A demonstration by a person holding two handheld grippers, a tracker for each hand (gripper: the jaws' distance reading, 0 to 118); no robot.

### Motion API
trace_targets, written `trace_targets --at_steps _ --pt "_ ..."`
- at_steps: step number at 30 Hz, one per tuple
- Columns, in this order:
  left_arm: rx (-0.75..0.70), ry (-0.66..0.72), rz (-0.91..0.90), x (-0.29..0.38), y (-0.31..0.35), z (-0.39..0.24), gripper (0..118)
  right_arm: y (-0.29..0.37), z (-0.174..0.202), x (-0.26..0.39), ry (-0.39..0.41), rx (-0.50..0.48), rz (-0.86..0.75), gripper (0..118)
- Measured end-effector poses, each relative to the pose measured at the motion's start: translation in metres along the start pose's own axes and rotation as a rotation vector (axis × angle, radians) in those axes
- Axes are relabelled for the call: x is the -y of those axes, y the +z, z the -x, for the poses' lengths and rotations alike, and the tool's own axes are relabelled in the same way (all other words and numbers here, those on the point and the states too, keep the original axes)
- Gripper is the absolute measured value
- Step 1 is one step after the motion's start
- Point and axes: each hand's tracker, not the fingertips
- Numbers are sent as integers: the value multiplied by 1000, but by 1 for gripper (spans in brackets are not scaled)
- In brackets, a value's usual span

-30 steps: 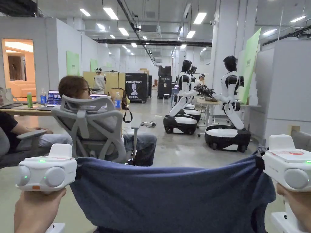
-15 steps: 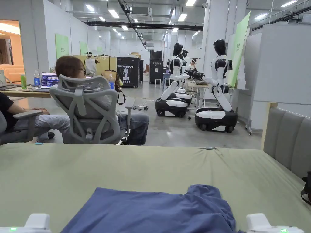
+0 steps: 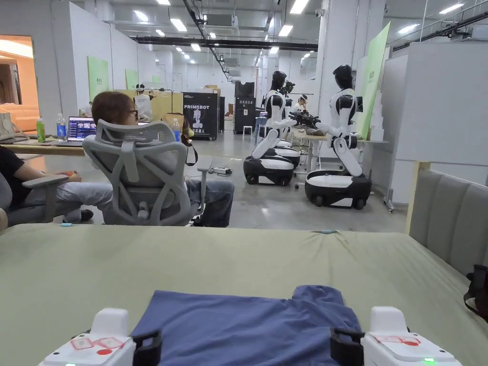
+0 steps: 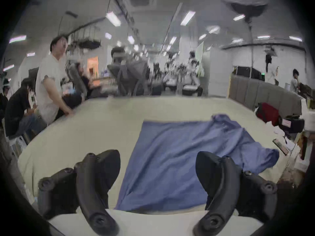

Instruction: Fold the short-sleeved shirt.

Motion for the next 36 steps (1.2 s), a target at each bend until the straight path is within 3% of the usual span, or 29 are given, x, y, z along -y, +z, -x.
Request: trace_targets --at_steps 2,3,4,5,9,12,15,18,20,21,23,24,27,29,30,31,32,33,36 --pt "-2 0 -54 -5 8 -19 82 5 14 -4 15 -47 -41 105" --pt "-1 10 -51 -7 9 -22 64 6 20 -5 29 -63 -56 77" --pt "-1 11 -42 -10 8 -24 37 3 25 -4 51 -50 -52 37" --pt "-4 11 -31 -11 6 -25 2 2 31 -3 74 -41 -53 0" --pt "24 58 71 -7 7 3 0 -1 42 5 89 -98 -21 0" --pt "-18 85 195 -4 4 33 0 -7 46 11 118 -86 -8 0" --pt "-24 139 388 4 -6 71 0 -13 47 21 99 -101 30 0" --pt "-76 193 455 18 -11 99 0 -24 44 29 82 -108 60 0" --pt "-8 245 512 29 -16 112 1 -31 42 34 82 -107 81 0" --pt "23 255 537 34 -18 112 30 -34 42 36 82 -108 90 0" --pt "7 236 551 44 -29 108 101 -39 40 39 79 -108 111 0" --pt "3 233 561 49 -32 106 114 -41 39 39 76 -107 114 0" --pt "36 268 584 65 -46 100 106 -42 33 42 74 -99 122 0" --pt "27 292 641 79 -58 98 88 -41 25 42 71 -90 135 0" --pt "26 292 669 84 -62 97 75 -40 21 42 70 -86 142 0" --pt "20 287 686 89 -66 97 50 -38 15 42 70 -79 146 0" --pt "8 281 672 91 -67 95 13 -33 9 40 77 -70 150 0" --pt "10 300 630 88 -64 94 2 -30 3 39 81 -61 154 0" --pt "17 291 545 76 -53 90 2 -17 -24 36 81 -38 194 0"
